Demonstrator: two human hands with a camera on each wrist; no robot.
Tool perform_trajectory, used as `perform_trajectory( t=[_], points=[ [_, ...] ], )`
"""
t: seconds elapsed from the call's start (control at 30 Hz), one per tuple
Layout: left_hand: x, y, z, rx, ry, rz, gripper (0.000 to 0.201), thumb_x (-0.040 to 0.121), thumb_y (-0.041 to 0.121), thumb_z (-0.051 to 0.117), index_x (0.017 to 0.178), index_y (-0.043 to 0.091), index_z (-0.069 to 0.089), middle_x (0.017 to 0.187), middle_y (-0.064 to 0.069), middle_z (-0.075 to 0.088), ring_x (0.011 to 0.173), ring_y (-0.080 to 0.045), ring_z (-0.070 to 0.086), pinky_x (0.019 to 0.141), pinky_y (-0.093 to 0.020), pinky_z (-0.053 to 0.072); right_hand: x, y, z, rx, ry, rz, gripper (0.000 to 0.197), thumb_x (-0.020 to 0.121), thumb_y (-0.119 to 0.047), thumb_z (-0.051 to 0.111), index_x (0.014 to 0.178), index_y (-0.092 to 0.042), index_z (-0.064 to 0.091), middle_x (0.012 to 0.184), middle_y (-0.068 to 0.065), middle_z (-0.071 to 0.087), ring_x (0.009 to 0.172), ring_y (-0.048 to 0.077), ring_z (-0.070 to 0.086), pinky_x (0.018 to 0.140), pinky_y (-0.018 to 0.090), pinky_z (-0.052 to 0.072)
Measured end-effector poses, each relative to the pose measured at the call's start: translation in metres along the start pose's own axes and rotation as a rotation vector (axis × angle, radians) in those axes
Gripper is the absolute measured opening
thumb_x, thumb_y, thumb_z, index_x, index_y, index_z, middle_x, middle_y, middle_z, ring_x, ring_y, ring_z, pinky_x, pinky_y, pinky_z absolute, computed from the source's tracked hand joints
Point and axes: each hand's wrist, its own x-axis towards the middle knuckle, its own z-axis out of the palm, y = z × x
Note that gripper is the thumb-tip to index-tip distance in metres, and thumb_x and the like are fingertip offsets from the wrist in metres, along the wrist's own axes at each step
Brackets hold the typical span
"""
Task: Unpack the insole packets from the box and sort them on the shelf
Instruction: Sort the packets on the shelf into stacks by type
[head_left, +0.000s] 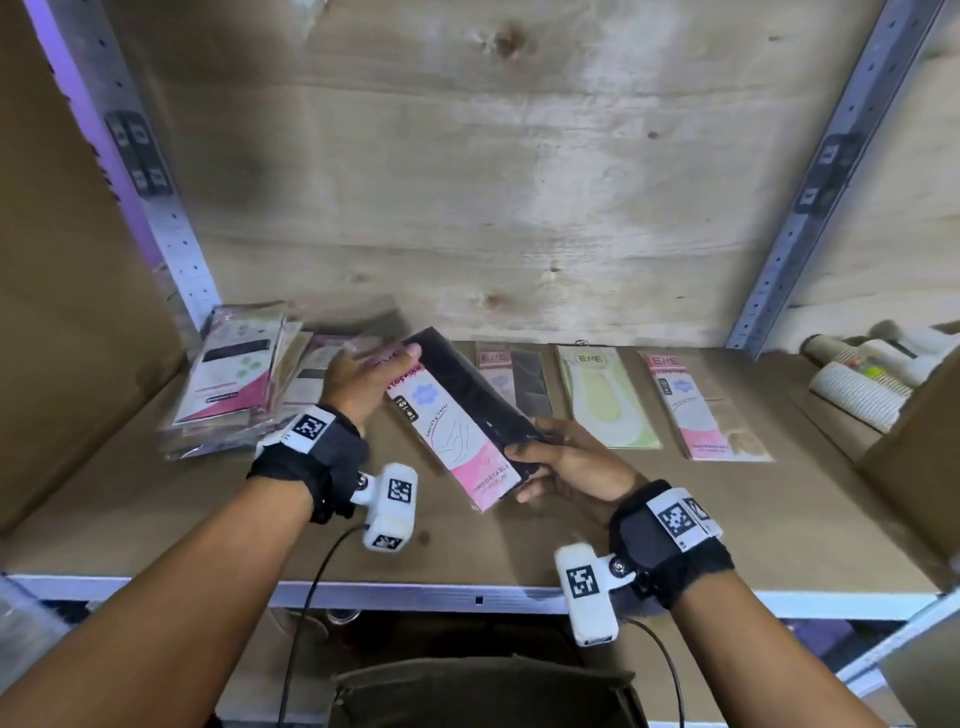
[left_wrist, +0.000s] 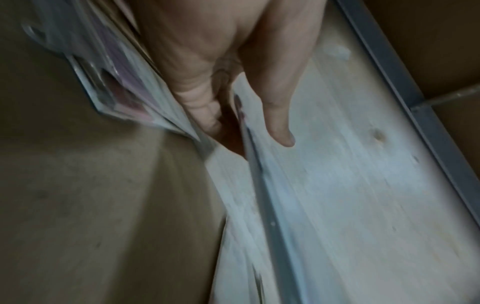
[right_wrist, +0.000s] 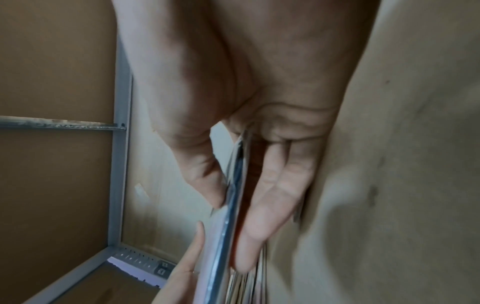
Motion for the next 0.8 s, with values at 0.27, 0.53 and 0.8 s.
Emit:
perform_trajectory(
  t=[0.27,0.53,0.8],
  points=[
    [0.004,0.003,-0.011,0.148,-0.09,-0.03,0.039,0.071,0.023,0.086,0.1,0.0,0.073,0.095,-0.019,0.075,0.084,-0.029,0.072,0.079,-0.035,0.056,-0.009,-0.002,-0.009,-0.157,-0.055,-0.03,0.013,0.088,-0.037,0.067,0.09,-0.025,0.072,0.092,0.015,0.072,0.076,0.036,0.065,0.056,0.03,0.058],
    [0.0,0.014,-0.025,0.426,-0.296,-0.02,0.019,0.087,0.021,0.071,0.104,0.014,0.075,0.092,-0.007,0.077,0.072,-0.012,0.073,0.062,-0.019,0.054,-0.018,0.007,-0.036,-0.327,-0.101,0.006,0.025,0.094,-0.026,0.061,0.113,-0.01,0.063,0.116,0.029,0.066,0.098,0.034,0.064,0.088,0.051,0.05],
    [-0.006,0.003,-0.013,0.676,-0.264,0.214,0.056,0.086,0.071,0.05,0.056,0.025,0.062,0.058,-0.002,0.07,0.049,-0.009,0.064,0.058,-0.025,0.044,-0.031,0.003,-0.042,-0.264,-0.128,0.01,0.017,0.093,-0.017,0.064,0.109,-0.012,0.067,0.108,0.014,0.072,0.092,0.021,0.07,0.077,0.026,0.058]
  ],
)
